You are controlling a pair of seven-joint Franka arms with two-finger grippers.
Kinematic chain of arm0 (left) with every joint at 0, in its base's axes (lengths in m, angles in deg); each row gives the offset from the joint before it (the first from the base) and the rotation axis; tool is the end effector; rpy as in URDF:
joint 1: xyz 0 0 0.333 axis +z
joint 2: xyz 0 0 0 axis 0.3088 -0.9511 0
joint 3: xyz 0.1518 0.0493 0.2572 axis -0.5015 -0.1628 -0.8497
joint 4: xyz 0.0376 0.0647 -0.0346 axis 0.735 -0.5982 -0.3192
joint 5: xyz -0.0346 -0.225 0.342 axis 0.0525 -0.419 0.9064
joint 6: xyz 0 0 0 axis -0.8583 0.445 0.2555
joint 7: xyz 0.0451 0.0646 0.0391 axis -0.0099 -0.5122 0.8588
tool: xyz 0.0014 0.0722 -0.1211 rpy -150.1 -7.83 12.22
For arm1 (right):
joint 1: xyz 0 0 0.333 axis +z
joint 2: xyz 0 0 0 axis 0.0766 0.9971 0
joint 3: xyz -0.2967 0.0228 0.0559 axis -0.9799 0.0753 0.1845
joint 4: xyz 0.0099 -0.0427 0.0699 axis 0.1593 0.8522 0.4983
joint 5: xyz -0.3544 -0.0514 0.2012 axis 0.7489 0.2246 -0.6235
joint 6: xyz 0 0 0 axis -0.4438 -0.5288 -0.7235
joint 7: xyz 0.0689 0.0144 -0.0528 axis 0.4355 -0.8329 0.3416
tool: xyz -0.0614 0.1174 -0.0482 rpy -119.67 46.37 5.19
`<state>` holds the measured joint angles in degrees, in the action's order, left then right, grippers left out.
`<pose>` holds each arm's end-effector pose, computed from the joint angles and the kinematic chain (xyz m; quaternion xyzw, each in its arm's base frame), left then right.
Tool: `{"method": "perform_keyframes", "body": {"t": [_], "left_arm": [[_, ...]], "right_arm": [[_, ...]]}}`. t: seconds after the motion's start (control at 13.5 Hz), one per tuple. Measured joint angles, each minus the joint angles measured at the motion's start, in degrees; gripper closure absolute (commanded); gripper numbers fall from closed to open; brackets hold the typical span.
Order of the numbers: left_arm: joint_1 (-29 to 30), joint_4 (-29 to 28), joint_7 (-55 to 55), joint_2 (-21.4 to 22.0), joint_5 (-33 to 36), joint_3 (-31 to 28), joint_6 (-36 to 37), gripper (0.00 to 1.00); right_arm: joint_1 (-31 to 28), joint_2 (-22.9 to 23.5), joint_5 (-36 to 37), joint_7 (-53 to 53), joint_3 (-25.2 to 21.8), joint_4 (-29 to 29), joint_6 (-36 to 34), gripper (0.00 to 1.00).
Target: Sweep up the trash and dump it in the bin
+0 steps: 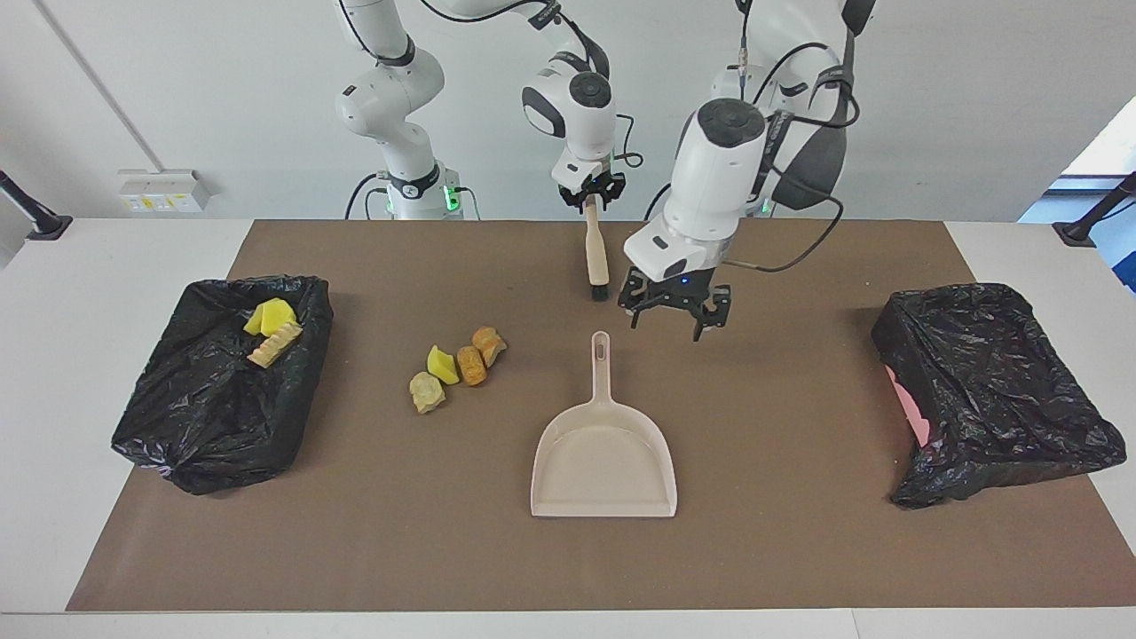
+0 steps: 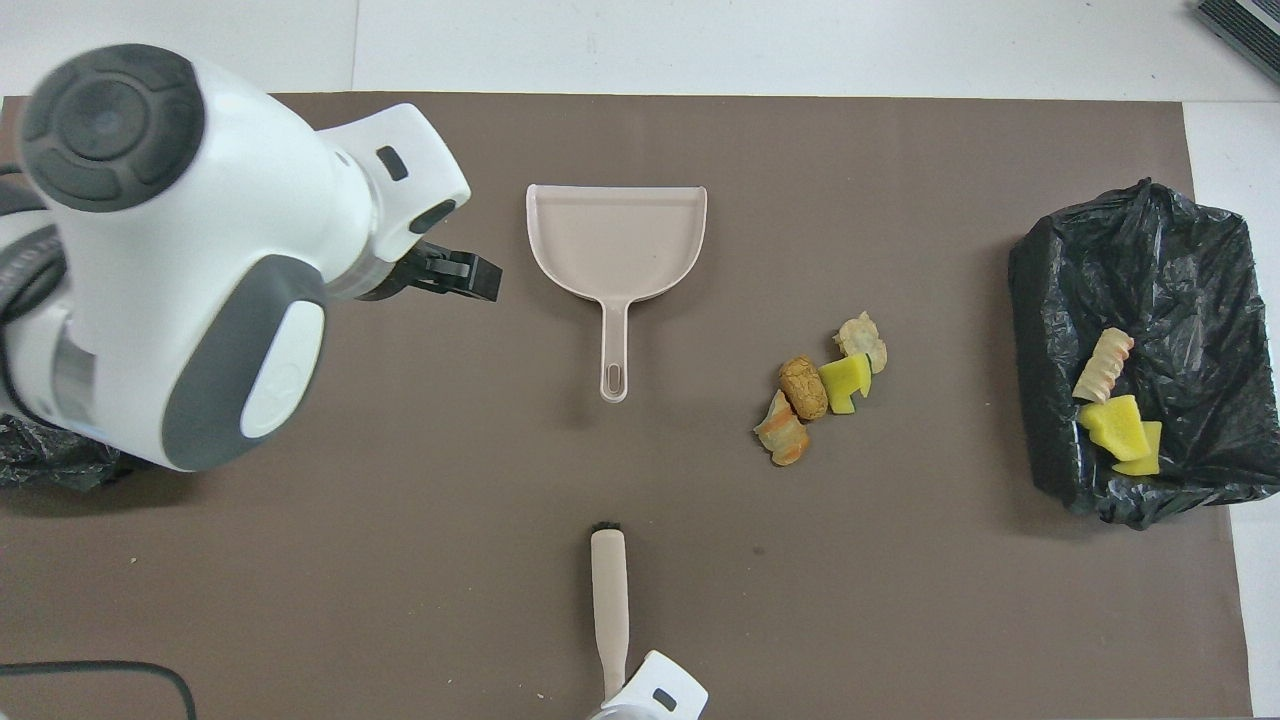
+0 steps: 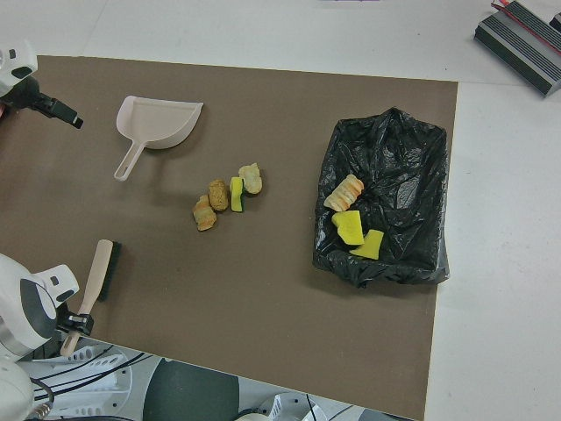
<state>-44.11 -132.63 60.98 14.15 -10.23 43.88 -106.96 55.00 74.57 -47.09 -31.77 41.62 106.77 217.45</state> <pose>0.5801 -0.3615 0.4291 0.9877 -0.1438 0.0541 0.0290 0.2135 0.4266 0.2654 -0.9918 -0.0525 0.1086 0.0414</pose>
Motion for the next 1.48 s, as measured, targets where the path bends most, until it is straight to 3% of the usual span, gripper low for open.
{"method": "perform_keyframes", "body": {"t": [0.3, 0.59, 0.82, 1.04, 1.26, 1.48], "left_arm": [[-3.1, -0.1, 5.9, -5.2, 3.2, -0.1, -6.3, 0.0], [-4.1, -0.2, 10.4, -9.5, 4.5, -0.2, -9.8, 0.0], [-5.2, -0.1, 13.9, -12.3, 6.1, -0.2, -13.3, 0.0], [-5.2, 0.0, 14.1, -12.4, 6.1, -0.5, -13.4, 0.0], [-5.2, 0.0, 14.1, -12.4, 6.1, -0.5, -13.3, 0.03], [-5.2, -0.2, 14.1, -12.4, 6.1, -0.4, -13.0, 0.09]], "right_arm": [[-1.8, -0.5, 0.0, 0.5, -0.5, -0.7, -1.2, 1.0], [-8.0, -7.4, 1.6, 2.5, -0.8, -2.1, -13.2, 1.0], [-16.2, -14.4, 6.7, 7.3, -1.0, -2.0, -24.4, 1.0], [-30.4, -19.7, 9.2, 22.2, -1.2, -1.8, -31.6, 1.0], [-43.5, -20.7, 17.0, 36.8, -1.4, -1.4, -30.7, 1.0], [-48.5, -16.3, 29.0, 44.2, -1.4, -1.4, -21.4, 1.0]]}}
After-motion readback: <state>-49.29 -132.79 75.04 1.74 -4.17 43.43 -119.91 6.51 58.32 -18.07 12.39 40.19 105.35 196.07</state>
